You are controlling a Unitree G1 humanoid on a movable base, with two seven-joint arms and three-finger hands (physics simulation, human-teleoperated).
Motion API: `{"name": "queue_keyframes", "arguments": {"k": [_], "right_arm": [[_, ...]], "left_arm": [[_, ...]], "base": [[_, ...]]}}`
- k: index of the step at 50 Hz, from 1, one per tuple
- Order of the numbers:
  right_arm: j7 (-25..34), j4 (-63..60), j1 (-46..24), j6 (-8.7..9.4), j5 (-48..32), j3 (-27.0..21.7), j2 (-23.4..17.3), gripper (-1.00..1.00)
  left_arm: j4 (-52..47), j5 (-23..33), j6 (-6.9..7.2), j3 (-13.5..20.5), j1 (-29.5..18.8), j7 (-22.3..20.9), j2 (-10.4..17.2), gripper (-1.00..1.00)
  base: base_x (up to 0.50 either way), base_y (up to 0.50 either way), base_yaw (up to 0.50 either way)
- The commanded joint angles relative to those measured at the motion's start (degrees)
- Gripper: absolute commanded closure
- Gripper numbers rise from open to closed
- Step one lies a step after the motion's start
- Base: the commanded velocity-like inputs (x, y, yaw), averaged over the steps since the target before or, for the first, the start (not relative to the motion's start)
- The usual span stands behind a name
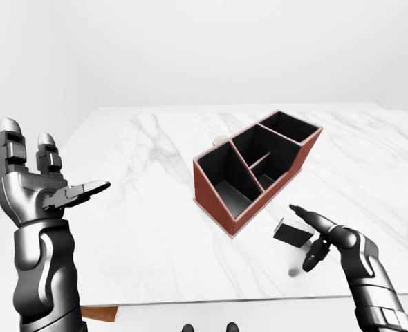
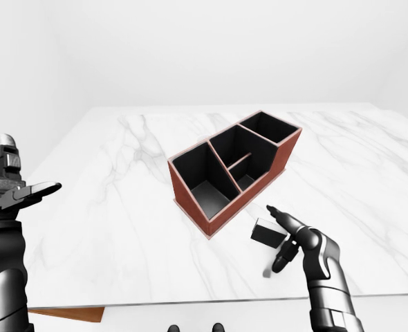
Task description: Pick up the book and place it in the left compartment of the caddy.
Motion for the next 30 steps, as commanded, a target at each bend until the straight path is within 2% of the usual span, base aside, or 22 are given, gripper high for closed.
{"name": "queue_keyframes", "arguments": {"k": [1, 12, 13, 14, 15, 30], "right_arm": [[-0.29, 3.61, -1.23, 0.00, 1.12, 0.90, -0.49, -1.00], [-4.96, 12.98, -3.93, 0.00, 4.03, 2.97, 0.12, -1.00], [-5.31, 13.75, -4.17, 0.00, 4.39, 3.18, 0.06, -0.88], [-5.32, 13.29, -4.03, 0.00, 4.53, 3.37, -0.01, -0.26], [-4.82, 12.12, -3.59, 0.00, 4.59, 3.55, 0.04, 0.98], [-2.69, 6.13, -1.61, 0.00, 3.52, 2.60, -0.12, 1.00]], "left_arm": [[0.39, 0.20, 0.00, -0.14, 0.06, -0.19, -0.09, -1.00], [-0.74, -0.30, 0.00, 0.16, 0.00, 0.47, 0.17, -1.00], [-0.55, -0.21, 0.00, 0.14, -0.01, 0.37, 0.12, -1.00], [-0.45, -0.19, 0.00, 0.13, 0.01, 0.28, 0.09, -1.00], [-0.48, -0.16, 0.00, 0.13, 0.02, 0.28, 0.08, -1.00], [-1.18, -0.19, 0.00, 0.21, 0.19, 0.27, -0.07, -1.00]], "base": [[0.00, 0.00, 0.00], [0.00, 0.00, 0.00], [0.00, 0.00, 0.00], [0.00, 0.00, 0.00], [0.00, 0.00, 0.00], [0.00, 0.00, 0.00]]}}
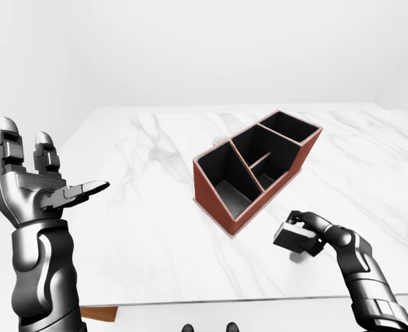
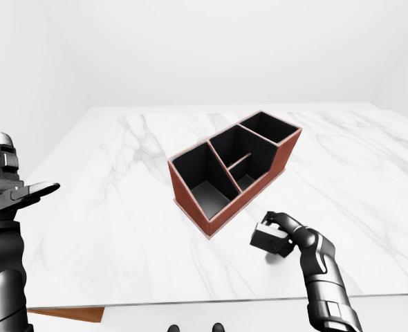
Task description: Pick up the book and place it in the left compartment of the caddy.
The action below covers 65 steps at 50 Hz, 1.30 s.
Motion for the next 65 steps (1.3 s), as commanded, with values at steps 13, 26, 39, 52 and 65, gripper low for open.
{"name": "queue_keyframes", "arguments": {"k": [13, 26, 39, 52, 65], "right_arm": [[4.06, -20.38, 6.00, 0.01, -7.24, 0.09, 2.77, 1.00], [4.06, -35.98, 6.43, 0.01, -16.58, -2.12, 4.10, 1.00], [4.06, -48.31, 2.60, 0.01, -25.40, -1.84, 5.64, 1.00], [4.06, -56.00, 1.12, 0.01, -32.42, -1.29, 8.39, 1.00], [4.06, -61.48, -3.24, 0.01, -35.35, -1.99, 7.88, 1.00]], "left_arm": [[0.61, 0.03, 0.00, 0.01, 0.06, -0.34, -0.07, -1.00], [0.48, 0.24, 0.00, -0.35, -0.02, -0.16, -0.11, -1.00], [0.04, -0.23, 0.00, 0.16, -0.15, 0.01, 0.12, -1.00], [0.05, -0.02, 0.00, 0.06, 0.09, 0.05, 0.00, -1.00], [0.17, -0.10, 0.00, 0.14, 0.04, -0.02, 0.02, -1.00]], "base": [[0.00, 0.00, 0.00], [0.00, 0.00, 0.00], [0.00, 0.00, 0.00], [0.00, 0.00, 0.00], [0.00, 0.00, 0.00]]}}
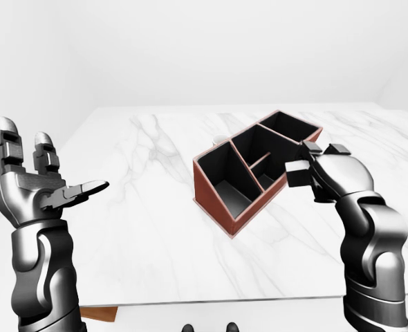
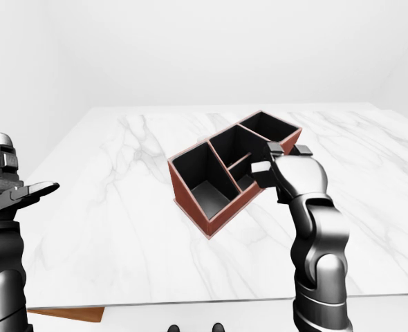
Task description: Pick up the book and place it in the left compartment of the caddy.
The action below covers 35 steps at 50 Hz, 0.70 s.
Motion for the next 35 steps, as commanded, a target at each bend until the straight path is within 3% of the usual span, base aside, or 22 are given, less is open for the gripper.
{"name": "queue_keyframes", "arguments": {"k": [1, 12, 18, 24, 35], "right_arm": [[0.00, -6.54, -4.03, 0.00, -3.97, -0.93, -0.28, 1.00], [0.00, -9.20, -6.35, 0.00, -3.76, 1.29, 1.50, 1.00], [0.00, -9.76, -7.01, 0.00, -1.28, 4.47, -1.34, 1.00], [0.00, -8.93, -7.85, 0.00, -1.32, 4.41, -0.32, 1.00], [0.00, -8.48, -9.43, 0.00, 2.30, 6.20, -1.92, 1.00]], "left_arm": [[0.08, 0.07, 0.00, -0.02, 0.05, -0.06, -0.05, -1.00], [-0.05, -0.09, 0.00, 0.11, -0.16, 0.08, 0.12, -1.00], [0.00, -0.10, 0.00, 0.07, -0.21, 0.12, 0.14, -1.00], [-0.55, -0.22, 0.00, 0.19, -0.03, 0.17, 0.11, -1.00], [-1.19, -0.47, 0.00, 0.29, -0.02, 0.44, 0.19, -1.00]], "base": [[0.00, 0.00, 0.00], [0.00, 0.00, 0.00], [0.00, 0.00, 0.00], [0.00, 0.00, 0.00], [0.00, 0.00, 0.00]]}}
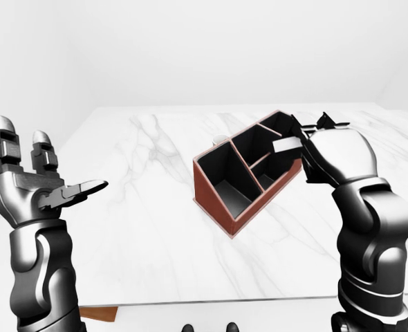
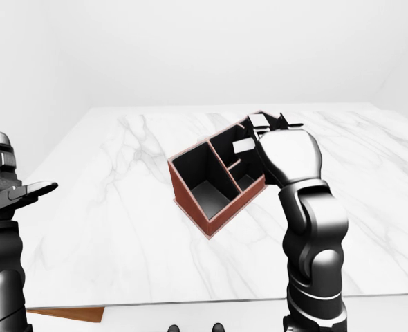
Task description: Pick up the book and place it in the left compartment of the caddy.
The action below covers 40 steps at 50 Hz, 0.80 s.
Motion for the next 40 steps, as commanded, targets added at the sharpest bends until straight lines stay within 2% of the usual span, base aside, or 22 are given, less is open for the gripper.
{"name": "queue_keyframes", "arguments": {"k": [1, 6, 16, 32, 40], "right_arm": [[0.00, -0.56, -2.15, 0.01, 3.00, 1.06, -1.19, 1.00], [0.00, 0.55, -2.48, 0.01, 5.45, -1.14, -0.05, 1.00], [0.00, -0.66, -3.47, 0.01, 11.06, 0.19, -2.10, 1.00], [0.00, -0.10, -4.39, 0.01, 14.96, 0.44, -1.95, 1.00], [0.00, 0.72, -5.06, 0.01, 20.33, 0.49, -2.35, 1.00]], "left_arm": [[-1.06, -0.39, 0.00, 0.27, 0.08, 0.38, 0.12, -1.00], [-0.66, -0.20, 0.00, 0.21, 0.05, 0.20, 0.06, -1.00], [-2.06, -0.62, 0.00, 0.42, 0.16, 0.70, 0.08, -1.00], [-1.15, -0.60, 0.00, 0.61, 0.13, 0.32, 0.21, -1.00], [-1.38, -0.88, 0.00, 0.83, 0.16, 0.45, 0.34, -1.00]], "base": [[0.00, 0.00, 0.00], [0.00, 0.00, 0.00], [0.00, 0.00, 0.00], [0.00, 0.00, 0.00], [0.00, 0.00, 0.00]]}}
